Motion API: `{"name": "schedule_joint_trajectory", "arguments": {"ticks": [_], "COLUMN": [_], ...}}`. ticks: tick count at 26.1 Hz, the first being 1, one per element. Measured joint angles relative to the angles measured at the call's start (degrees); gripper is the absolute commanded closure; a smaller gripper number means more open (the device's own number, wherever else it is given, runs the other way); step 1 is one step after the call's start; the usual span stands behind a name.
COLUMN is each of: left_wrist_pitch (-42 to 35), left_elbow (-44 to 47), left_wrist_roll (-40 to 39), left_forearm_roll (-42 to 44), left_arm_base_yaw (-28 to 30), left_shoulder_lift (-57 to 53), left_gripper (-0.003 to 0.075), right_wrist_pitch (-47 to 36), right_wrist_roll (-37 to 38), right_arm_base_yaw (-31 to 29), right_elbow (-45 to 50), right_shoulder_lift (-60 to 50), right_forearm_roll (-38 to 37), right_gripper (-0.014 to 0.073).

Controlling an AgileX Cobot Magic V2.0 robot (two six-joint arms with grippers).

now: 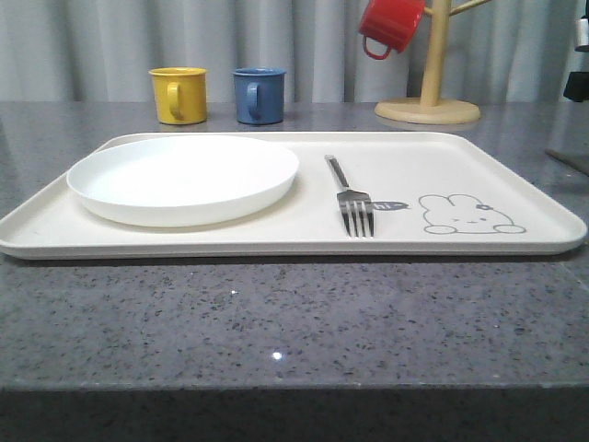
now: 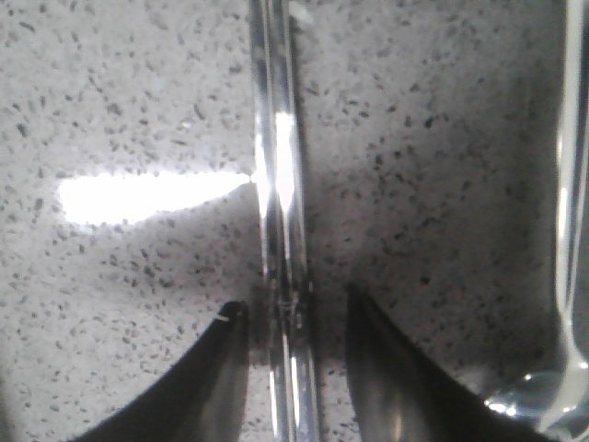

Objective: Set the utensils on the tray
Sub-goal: 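Grasp the steel chopsticks with the right gripper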

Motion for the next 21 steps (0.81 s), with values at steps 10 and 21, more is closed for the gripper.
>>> {"name": "schedule_joint_trajectory", "arguments": {"ticks": [10, 21], "left_wrist_pitch": [0.00, 0.00], "left_elbow": [0.00, 0.00], "left_wrist_roll": [0.00, 0.00], "left_forearm_roll": [0.00, 0.00], "left_arm_base_yaw": [0.00, 0.00], "left_shoulder_lift": [0.00, 0.00], "left_gripper": [0.0738, 0.0738], "right_wrist_pitch": [-0.11, 5.22], "right_wrist_roll": [0.49, 7.30], "right_arm_base_yaw": [0.00, 11.04], "right_elbow": [0.00, -5.11], "right_shoulder_lift": [-1.22, -9.17], "right_forearm_roll": [-0.12, -0.01], "right_gripper": [0.0567, 0.0567]}}
